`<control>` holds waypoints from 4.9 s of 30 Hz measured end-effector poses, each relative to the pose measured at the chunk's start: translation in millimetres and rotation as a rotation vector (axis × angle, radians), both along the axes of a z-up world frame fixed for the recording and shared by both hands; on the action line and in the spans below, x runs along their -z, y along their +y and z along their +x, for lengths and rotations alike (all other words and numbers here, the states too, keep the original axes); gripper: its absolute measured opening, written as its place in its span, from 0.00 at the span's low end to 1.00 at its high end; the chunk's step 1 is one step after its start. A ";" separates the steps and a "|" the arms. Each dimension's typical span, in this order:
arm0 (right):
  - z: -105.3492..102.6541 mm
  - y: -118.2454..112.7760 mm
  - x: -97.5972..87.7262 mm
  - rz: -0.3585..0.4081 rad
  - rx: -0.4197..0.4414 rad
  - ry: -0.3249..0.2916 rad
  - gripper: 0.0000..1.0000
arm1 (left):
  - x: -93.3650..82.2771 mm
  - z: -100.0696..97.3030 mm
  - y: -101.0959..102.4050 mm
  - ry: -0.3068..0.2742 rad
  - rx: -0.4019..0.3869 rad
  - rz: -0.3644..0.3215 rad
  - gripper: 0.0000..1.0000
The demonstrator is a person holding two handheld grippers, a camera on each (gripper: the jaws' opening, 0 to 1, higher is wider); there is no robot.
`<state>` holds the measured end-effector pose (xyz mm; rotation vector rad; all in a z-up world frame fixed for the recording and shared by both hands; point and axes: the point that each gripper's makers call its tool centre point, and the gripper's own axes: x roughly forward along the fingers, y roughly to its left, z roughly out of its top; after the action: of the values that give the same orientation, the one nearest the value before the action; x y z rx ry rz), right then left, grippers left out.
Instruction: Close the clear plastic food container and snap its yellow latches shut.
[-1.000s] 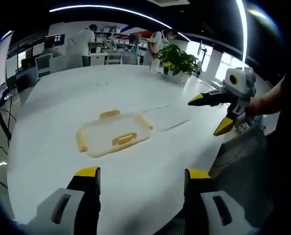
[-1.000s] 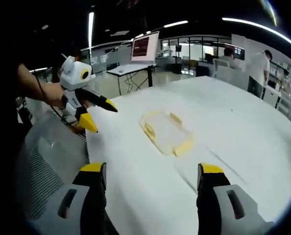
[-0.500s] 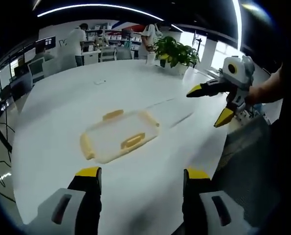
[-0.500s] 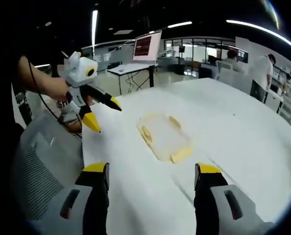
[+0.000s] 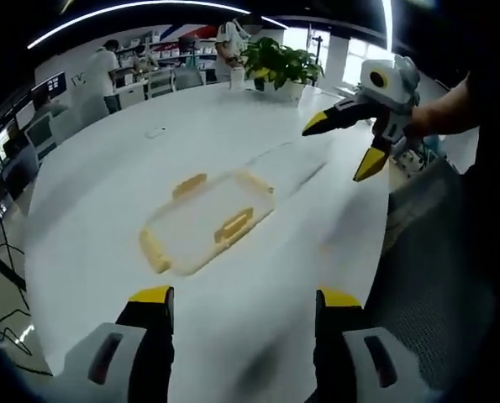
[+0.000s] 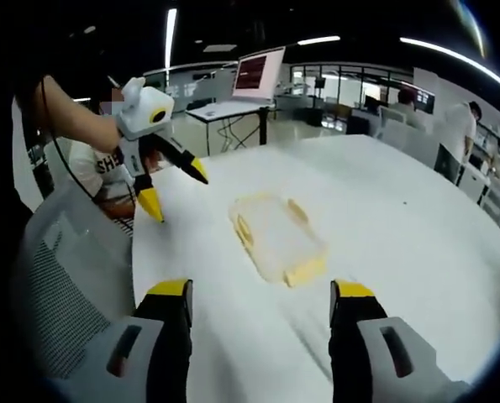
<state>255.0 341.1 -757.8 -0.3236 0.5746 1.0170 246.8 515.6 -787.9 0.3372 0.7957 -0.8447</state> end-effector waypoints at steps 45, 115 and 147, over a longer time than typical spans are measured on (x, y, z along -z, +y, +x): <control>51.0 17.6 15.4 -0.140 -0.083 0.012 0.56 | 10.8 69.6 24.4 0.007 0.258 0.241 0.55; 76.7 17.2 94.6 -0.653 -0.401 0.209 0.38 | 59.8 113.6 9.3 0.068 0.710 0.413 0.35; 76.5 17.6 71.2 -0.596 -0.482 0.191 0.35 | 36.8 99.6 13.4 0.123 0.674 0.394 0.33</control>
<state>331.5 358.7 -829.0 -0.9314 1.0028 1.3338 346.4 529.0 -824.7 0.9438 0.9805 -1.3444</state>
